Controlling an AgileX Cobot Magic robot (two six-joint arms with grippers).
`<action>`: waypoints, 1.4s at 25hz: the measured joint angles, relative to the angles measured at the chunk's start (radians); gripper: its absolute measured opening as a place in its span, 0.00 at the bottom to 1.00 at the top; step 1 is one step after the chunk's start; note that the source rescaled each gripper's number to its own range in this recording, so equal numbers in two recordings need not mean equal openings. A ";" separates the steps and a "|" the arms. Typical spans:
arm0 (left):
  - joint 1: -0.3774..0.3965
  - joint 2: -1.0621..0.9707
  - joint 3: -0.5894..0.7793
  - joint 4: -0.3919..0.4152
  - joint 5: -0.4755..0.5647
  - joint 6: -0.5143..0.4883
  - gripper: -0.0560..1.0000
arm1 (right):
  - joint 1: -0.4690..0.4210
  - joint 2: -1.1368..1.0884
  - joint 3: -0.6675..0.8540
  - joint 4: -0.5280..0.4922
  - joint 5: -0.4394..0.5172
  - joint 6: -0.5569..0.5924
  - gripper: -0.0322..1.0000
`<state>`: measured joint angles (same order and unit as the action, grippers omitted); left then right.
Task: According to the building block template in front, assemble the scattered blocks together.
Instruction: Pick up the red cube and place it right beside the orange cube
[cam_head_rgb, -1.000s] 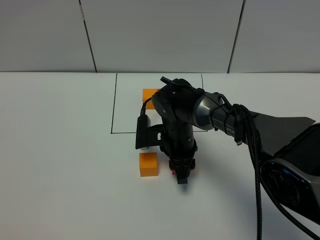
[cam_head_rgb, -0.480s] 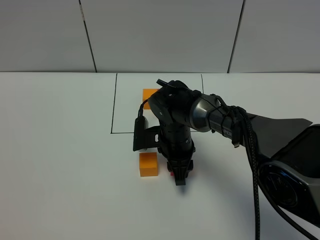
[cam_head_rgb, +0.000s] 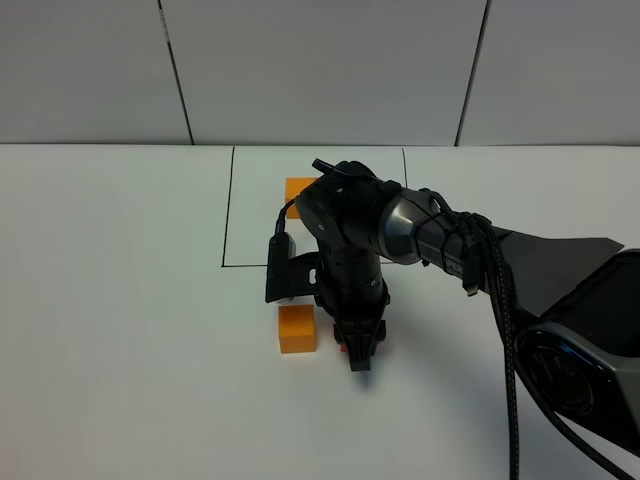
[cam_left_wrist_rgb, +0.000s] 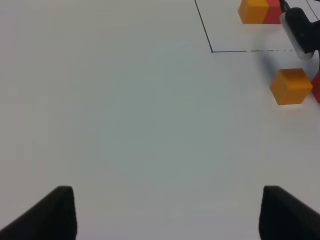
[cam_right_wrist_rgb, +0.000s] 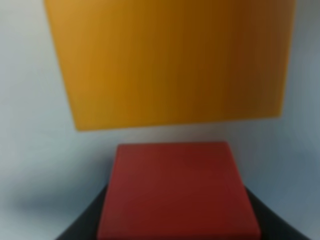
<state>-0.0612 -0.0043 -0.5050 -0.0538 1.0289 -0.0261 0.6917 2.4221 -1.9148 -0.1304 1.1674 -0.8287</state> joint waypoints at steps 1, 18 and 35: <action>0.000 0.000 0.000 0.000 0.000 0.000 0.85 | 0.001 0.001 -0.001 0.000 0.001 0.000 0.03; 0.000 0.000 0.000 0.000 0.000 0.000 0.85 | 0.002 0.022 -0.052 0.006 0.031 0.007 0.03; 0.000 0.000 0.000 0.000 0.000 0.000 0.85 | 0.007 0.054 -0.113 0.058 0.062 0.006 0.03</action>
<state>-0.0612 -0.0043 -0.5050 -0.0538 1.0289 -0.0261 0.6986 2.4757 -2.0277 -0.0723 1.2293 -0.8222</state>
